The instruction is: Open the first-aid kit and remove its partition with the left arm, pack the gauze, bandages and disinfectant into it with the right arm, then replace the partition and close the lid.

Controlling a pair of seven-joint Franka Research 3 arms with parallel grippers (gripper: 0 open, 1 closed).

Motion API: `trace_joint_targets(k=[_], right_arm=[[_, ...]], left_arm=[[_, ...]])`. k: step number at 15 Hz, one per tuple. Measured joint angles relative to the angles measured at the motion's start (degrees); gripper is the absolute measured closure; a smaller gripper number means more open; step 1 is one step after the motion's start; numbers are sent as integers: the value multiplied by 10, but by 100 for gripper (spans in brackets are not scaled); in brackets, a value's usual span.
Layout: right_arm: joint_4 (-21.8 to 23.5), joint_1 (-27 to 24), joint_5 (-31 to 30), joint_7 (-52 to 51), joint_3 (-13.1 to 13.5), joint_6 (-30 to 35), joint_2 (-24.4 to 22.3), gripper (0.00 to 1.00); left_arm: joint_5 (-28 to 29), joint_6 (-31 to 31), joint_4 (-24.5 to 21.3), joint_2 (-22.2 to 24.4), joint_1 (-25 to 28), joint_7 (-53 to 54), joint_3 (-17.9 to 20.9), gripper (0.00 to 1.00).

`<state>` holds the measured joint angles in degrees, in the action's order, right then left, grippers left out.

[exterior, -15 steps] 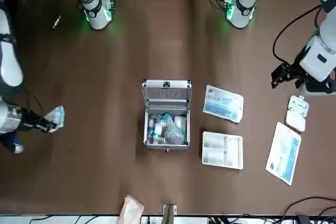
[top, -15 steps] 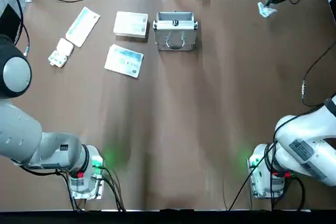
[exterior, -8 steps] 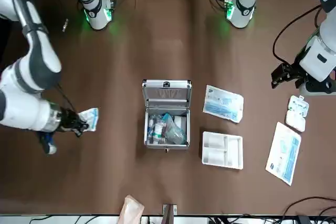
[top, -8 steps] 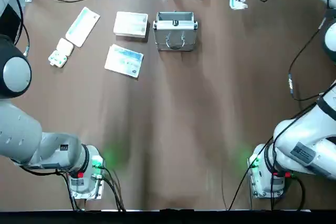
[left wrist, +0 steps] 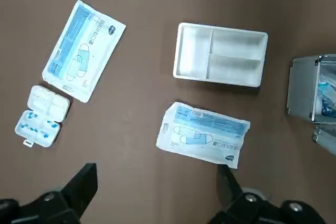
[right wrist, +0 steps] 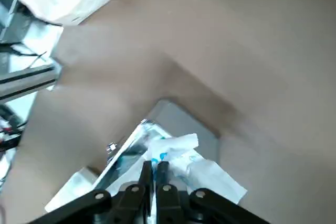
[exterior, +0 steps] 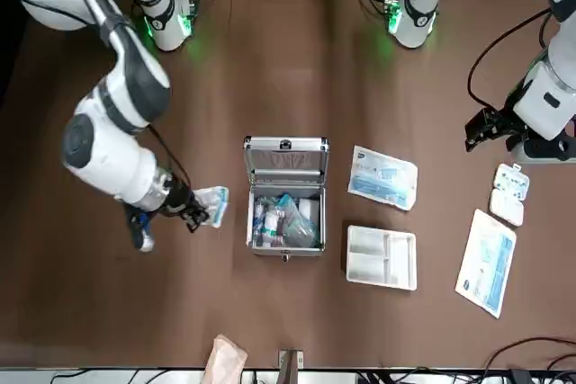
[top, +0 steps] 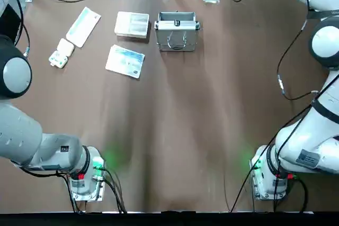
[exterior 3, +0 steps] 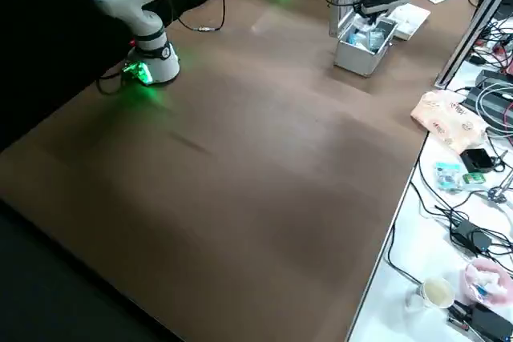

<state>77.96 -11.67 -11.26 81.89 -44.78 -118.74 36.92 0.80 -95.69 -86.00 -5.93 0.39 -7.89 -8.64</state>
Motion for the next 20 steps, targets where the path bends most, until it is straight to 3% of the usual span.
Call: trace_joint_targets(k=[2,7,10,20], right_arm=[[0,34,0,9,24,-42,5,94],[0,143,0,13,124,-137,32,94],[0,178,0,27,144,-182,54,94],[-1,303,0,33,231,-237,108,94]], left_arm=[[0,0,0,0,0,0,0,0],[0,0,0,0,-1,0,-1,0],[0,0,0,0,-2,0,-1,0],[0,0,-2,0,-3,0,-1,0]])
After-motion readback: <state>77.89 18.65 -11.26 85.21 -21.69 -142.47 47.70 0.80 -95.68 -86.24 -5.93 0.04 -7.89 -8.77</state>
